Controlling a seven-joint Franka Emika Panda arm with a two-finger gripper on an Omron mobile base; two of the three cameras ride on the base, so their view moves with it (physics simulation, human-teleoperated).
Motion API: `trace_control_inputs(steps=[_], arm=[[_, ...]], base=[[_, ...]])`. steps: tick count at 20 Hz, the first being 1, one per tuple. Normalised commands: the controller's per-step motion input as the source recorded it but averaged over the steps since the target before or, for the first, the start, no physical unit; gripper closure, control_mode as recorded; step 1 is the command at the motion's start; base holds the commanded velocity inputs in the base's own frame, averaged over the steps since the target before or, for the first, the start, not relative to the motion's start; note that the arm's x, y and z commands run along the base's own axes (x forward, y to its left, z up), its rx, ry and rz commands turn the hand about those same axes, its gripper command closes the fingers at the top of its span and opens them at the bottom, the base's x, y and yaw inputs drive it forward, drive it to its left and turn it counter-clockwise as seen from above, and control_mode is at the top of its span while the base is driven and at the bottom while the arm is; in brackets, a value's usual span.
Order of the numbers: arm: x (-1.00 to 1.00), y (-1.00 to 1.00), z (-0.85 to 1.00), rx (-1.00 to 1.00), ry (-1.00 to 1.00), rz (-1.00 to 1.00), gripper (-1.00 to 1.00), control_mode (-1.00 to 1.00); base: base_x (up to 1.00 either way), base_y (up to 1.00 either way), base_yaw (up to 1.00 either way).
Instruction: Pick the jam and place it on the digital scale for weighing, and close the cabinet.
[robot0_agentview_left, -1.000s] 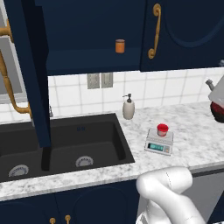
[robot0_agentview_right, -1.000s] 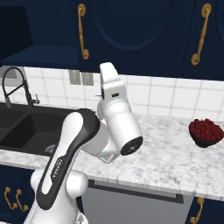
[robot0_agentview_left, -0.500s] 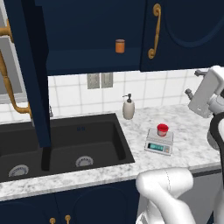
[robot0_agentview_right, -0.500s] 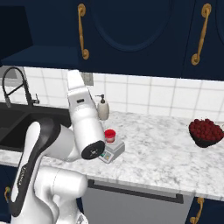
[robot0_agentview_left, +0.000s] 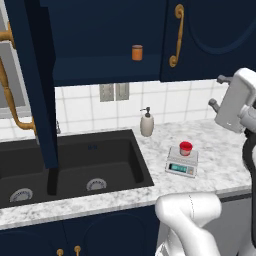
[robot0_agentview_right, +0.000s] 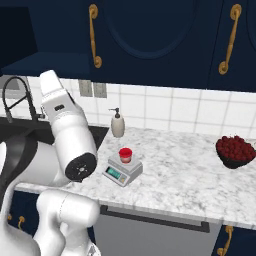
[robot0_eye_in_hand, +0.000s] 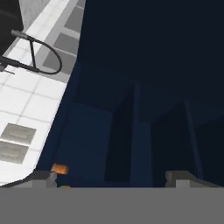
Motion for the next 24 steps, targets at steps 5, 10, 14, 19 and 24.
trace_control_inputs(steps=[5, 10, 14, 19, 24], arm=[[-0.02, 1.00, -0.41, -0.01, -0.14, -0.12, -1.00, -1.00], [-0.42, 1.00, -0.31, 0.00, -0.26, -0.20, -1.00, -1.00], [-0.58, 1.00, -0.39, 0.03, -0.42, -0.24, -1.00, -1.00], [-0.84, 1.00, -0.57, 0.03, -0.38, -0.21, -1.00, -1.00], [-1.00, 1.00, -0.79, 0.00, -0.36, -0.14, -1.00, -1.00]], base=[[0.00, 0.00, 0.00], [0.00, 0.00, 0.00], [0.00, 0.00, 0.00], [0.00, 0.00, 0.00], [0.00, 0.00, 0.00]])
